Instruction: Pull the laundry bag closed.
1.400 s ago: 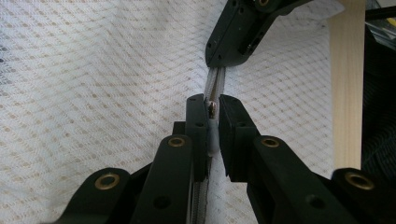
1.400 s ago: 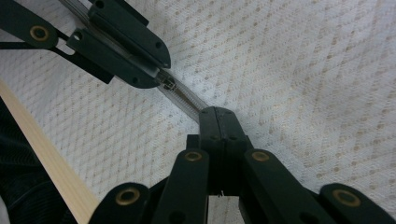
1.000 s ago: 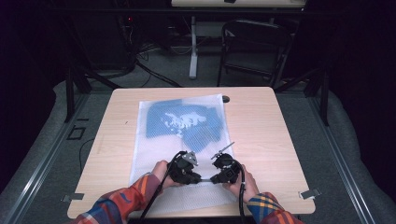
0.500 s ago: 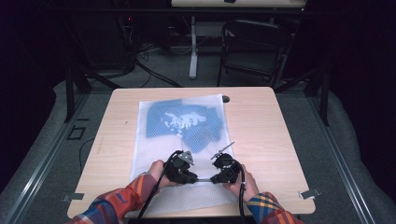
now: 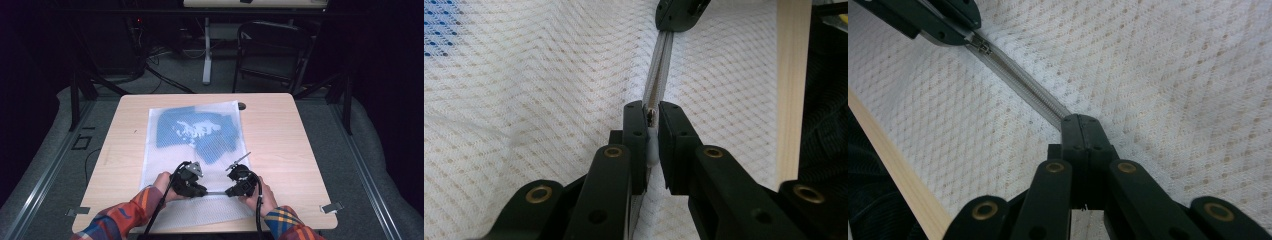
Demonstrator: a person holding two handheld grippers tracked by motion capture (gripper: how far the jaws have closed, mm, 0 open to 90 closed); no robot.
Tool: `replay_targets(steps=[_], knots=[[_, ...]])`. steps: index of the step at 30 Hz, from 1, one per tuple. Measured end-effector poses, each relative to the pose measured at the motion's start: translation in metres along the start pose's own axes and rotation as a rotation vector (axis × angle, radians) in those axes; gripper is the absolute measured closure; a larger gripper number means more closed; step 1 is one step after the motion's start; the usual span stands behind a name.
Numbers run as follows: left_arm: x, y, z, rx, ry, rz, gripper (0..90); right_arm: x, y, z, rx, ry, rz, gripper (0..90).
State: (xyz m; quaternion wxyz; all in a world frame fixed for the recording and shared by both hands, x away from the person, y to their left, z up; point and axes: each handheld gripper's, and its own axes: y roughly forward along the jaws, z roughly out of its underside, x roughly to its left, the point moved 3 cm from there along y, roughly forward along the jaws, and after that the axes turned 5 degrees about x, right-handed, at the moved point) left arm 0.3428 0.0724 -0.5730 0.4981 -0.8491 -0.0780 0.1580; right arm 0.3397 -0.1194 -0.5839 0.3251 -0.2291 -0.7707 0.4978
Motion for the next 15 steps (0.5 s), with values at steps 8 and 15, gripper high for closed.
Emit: replay_targets(steps=[8, 15], knots=[[0.002, -0.004, 0.006, 0.005, -0.011, -0.003, 83.1, 0.000, 0.000, 0.000, 0.006, -0.005, -0.002, 90.0], [0.003, -0.008, 0.012, 0.006, -0.020, -0.006, 83.0, -0.001, -0.001, 0.000, 0.006, 0.002, 0.000, 90.0]])
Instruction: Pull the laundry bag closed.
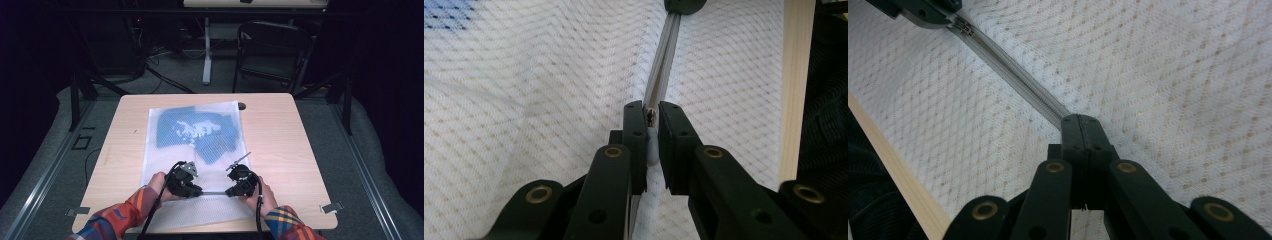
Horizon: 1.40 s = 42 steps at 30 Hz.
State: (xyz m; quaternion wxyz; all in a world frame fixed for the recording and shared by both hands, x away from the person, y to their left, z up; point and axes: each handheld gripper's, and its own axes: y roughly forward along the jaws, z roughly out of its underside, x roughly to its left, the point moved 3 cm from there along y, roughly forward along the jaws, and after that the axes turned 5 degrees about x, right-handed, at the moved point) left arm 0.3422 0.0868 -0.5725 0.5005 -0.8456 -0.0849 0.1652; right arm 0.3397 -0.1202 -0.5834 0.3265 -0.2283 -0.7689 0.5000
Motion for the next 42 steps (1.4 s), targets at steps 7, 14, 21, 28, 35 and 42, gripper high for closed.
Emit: replay_targets(steps=[7, 14, 21, 28, 35, 42], knots=[[0.002, -0.002, 0.004, -0.008, -0.013, 0.009, 83.0, 0.000, 0.000, 0.000, 0.000, 0.003, -0.002, 90.0], [0.001, 0.004, -0.002, -0.006, -0.010, -0.004, 83.0, 0.002, -0.004, -0.003, -0.005, 0.016, 0.019, 90.0], [-0.002, 0.011, -0.010, -0.005, -0.003, -0.007, 83.0, 0.016, -0.004, -0.016, -0.041, -0.033, 0.005, 90.0], [-0.002, 0.013, -0.012, -0.007, 0.002, -0.004, 83.0, 0.020, 0.011, -0.024, 0.003, -0.042, -0.021, 90.0], [-0.002, 0.011, -0.011, -0.010, 0.004, 0.002, 83.0, 0.017, 0.014, -0.023, 0.007, -0.046, -0.015, 90.0], [-0.001, 0.007, -0.006, -0.002, 0.002, -0.003, 83.0, 0.015, 0.014, -0.021, -0.011, -0.027, -0.032, 90.0]])
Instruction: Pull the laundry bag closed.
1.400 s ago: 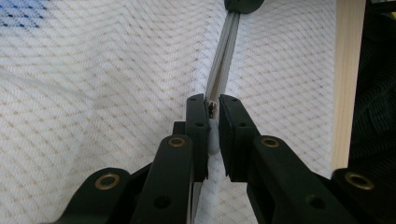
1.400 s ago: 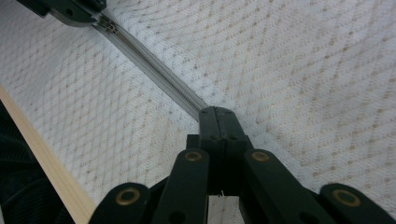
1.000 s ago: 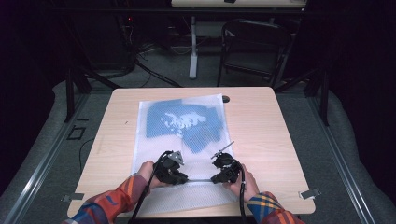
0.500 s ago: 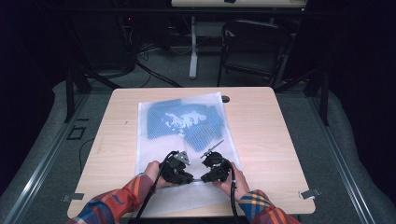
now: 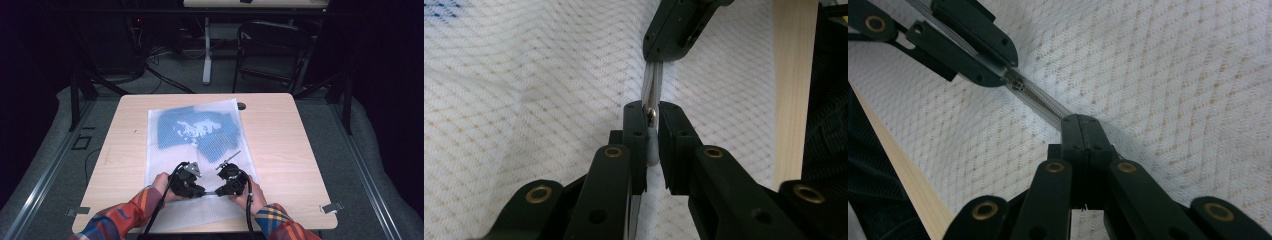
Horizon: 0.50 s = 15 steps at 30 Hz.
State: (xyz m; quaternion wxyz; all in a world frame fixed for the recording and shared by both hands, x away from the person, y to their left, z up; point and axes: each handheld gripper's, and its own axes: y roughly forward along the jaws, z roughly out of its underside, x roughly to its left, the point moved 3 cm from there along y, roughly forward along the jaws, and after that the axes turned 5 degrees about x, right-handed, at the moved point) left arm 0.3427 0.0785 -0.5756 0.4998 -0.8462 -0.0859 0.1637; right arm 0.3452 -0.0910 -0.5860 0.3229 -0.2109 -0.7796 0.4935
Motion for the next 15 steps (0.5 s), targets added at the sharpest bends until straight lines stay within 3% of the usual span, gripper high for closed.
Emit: replay_targets(steps=[15], knots=[[0.0020, -0.0092, 0.0084, -0.006, -0.010, 0.008, 83.0, 0.0003, -0.0001, 0.0001, -0.001, -0.011, -0.001, 90.0]])
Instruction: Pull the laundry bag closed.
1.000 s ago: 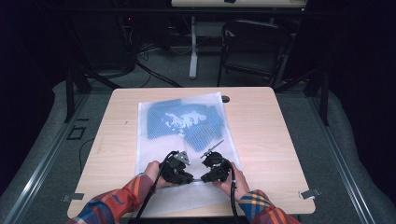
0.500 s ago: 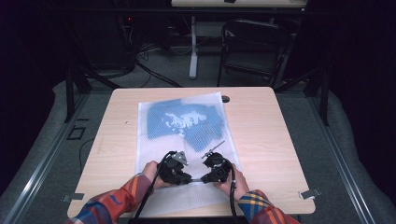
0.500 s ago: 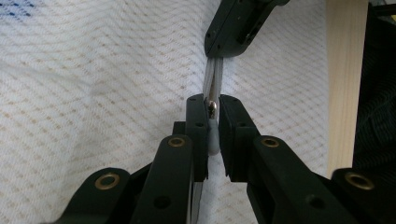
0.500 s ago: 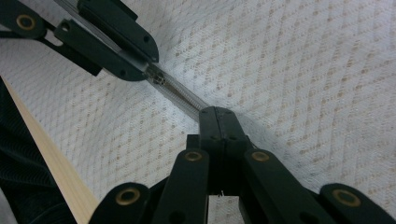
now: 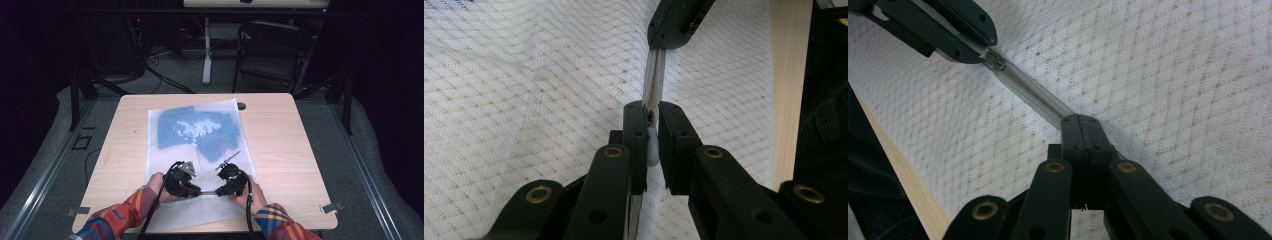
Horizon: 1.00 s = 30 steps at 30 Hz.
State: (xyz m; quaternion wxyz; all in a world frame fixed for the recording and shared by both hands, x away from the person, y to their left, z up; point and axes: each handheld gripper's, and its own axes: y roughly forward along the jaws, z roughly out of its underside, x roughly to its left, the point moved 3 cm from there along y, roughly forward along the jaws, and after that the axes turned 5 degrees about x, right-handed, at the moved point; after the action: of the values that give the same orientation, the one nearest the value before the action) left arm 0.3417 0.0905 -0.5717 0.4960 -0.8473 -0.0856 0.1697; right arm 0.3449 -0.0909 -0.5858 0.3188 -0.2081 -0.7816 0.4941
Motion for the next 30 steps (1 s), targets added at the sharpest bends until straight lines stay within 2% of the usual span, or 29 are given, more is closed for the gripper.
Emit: replay_targets(steps=[6, 9, 15, 17, 19, 20, 21, 23, 30], knots=[[0.001, -0.003, 0.005, 0.001, -0.007, 0.001, 83.0, 0.001, 0.000, 0.000, -0.005, 0.008, -0.004, 90.0], [0.003, -0.006, 0.009, 0.001, -0.016, -0.003, 83.0, 0.000, 0.000, 0.000, 0.007, -0.013, 0.005, 90.0], [0.003, -0.006, 0.009, 0.004, -0.012, -0.006, 82.9, 0.001, 0.000, 0.000, 0.000, -0.009, 0.005, 90.0], [0.004, -0.005, 0.009, 0.010, -0.007, -0.010, 82.9, 0.004, 0.000, -0.001, -0.003, -0.026, 0.025, 90.0], [0.004, -0.005, 0.008, 0.004, -0.011, -0.008, 82.9, 0.008, -0.005, -0.004, -0.039, -0.046, 0.027, 90.0], [0.004, -0.005, 0.008, 0.004, -0.011, -0.008, 82.9, 0.008, -0.005, -0.004, -0.039, -0.046, 0.027, 90.0], [0.004, -0.004, 0.008, -0.004, -0.013, -0.005, 82.9, 0.012, -0.011, -0.008, -0.068, -0.049, 0.004, 90.0], [0.005, -0.002, 0.006, 0.003, -0.009, -0.018, 82.9, 0.016, -0.012, -0.011, -0.091, -0.051, -0.004, 90.0], [0.005, 0.002, 0.003, 0.005, -0.005, -0.019, 82.9, 0.020, 0.003, -0.017, -0.046, -0.071, -0.023, 90.0]])
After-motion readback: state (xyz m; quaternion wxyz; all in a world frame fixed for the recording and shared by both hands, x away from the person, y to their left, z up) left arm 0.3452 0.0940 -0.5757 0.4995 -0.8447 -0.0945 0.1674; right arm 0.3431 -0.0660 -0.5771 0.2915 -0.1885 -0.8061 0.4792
